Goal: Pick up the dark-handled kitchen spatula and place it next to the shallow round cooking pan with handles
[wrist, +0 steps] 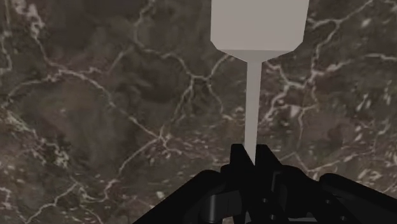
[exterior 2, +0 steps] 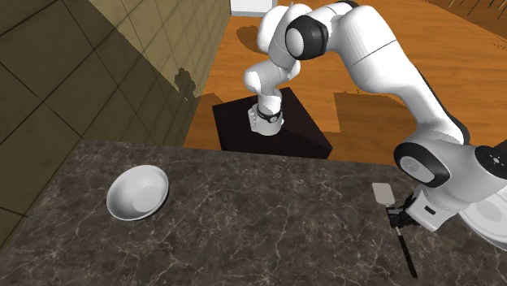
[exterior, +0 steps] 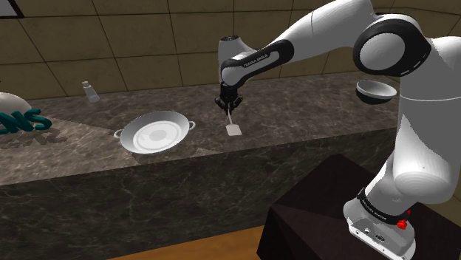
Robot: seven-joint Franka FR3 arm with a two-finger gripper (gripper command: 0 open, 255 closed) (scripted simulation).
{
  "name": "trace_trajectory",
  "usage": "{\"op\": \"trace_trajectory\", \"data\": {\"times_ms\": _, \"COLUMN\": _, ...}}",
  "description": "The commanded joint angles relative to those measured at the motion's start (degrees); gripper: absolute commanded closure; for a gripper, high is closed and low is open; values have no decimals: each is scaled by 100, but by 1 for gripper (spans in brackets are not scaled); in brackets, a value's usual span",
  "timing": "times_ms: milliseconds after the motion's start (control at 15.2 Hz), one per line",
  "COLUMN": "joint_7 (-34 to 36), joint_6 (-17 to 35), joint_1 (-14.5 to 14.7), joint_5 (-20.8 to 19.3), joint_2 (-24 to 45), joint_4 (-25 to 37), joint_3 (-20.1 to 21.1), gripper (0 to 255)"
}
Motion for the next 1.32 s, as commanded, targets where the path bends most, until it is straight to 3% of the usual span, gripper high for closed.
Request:
{"op": "trace_trajectory", "data": {"times_ms": 0, "joint_7": 0, "joint_6": 3, "joint_1": 0, "joint_5": 0, "joint_2": 2, "joint_4": 0, "joint_3": 0, "gripper": 255}}
{"op": "trace_trajectory", "data": {"times_ms": 132, "joint_7": 0, "joint_6": 2, "joint_1": 0, "joint_5": 0, "joint_2": 2, "joint_4": 0, "joint_3": 0, "gripper": 255}}
{"op": "trace_trajectory", "data": {"times_ms": 198, "joint_7": 0, "joint_6": 2, "joint_1": 0, "joint_5": 0, "joint_2": 2, "joint_4": 0, "joint_3": 0, "gripper": 0}}
{"op": "trace_trajectory", "data": {"times_ms": 528, "joint_7": 0, "joint_6": 2, "joint_1": 0, "joint_5": 0, "joint_2": 2, "joint_4": 0, "joint_3": 0, "gripper": 0}}
{"op": "trace_trajectory", "data": {"times_ms": 792, "joint_7": -24, "joint_6": -590, "joint_1": 7, "joint_5": 37, "joint_2": -318, "joint_4": 273, "joint_3": 21, "gripper": 0}}
{"op": "trace_trajectory", "data": {"times_ms": 1254, "joint_7": -24, "joint_6": -590, "joint_1": 7, "joint_5": 37, "joint_2": -318, "joint_4": 273, "joint_3": 21, "gripper": 0}}
